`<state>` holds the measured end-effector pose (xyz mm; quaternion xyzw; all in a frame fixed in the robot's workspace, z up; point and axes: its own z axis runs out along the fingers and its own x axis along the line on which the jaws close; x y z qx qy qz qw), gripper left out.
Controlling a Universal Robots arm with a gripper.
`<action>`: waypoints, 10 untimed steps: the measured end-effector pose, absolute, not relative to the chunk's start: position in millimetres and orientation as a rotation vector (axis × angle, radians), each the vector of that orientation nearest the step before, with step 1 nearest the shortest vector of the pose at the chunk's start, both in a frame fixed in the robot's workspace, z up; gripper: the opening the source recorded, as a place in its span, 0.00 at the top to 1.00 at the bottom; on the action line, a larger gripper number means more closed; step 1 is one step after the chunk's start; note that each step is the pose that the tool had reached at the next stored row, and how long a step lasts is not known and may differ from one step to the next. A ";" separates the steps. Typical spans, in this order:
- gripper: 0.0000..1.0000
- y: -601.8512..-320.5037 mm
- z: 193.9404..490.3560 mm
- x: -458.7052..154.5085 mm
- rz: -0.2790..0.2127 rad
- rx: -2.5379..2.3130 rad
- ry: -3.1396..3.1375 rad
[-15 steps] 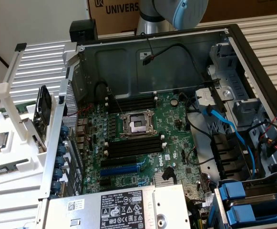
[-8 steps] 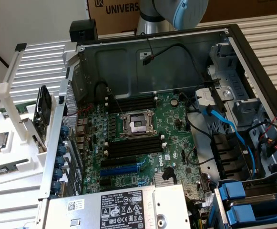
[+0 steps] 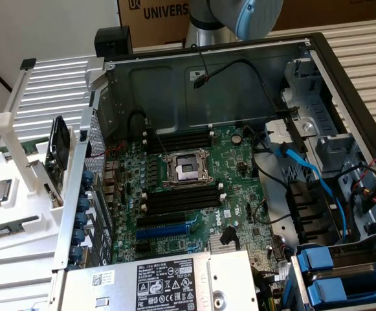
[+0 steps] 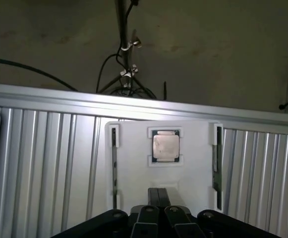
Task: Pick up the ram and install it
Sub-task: 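Pick up the ram and move it above insertion slot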
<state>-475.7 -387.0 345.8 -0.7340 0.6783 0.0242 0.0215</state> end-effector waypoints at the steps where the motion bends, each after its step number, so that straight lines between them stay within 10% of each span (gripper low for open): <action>1: 0.89 -388.1 343.9 -474.8 0.075 -2.275 2.103; 10: 0.89 -403.3 325.7 -468.5 0.075 -2.273 2.104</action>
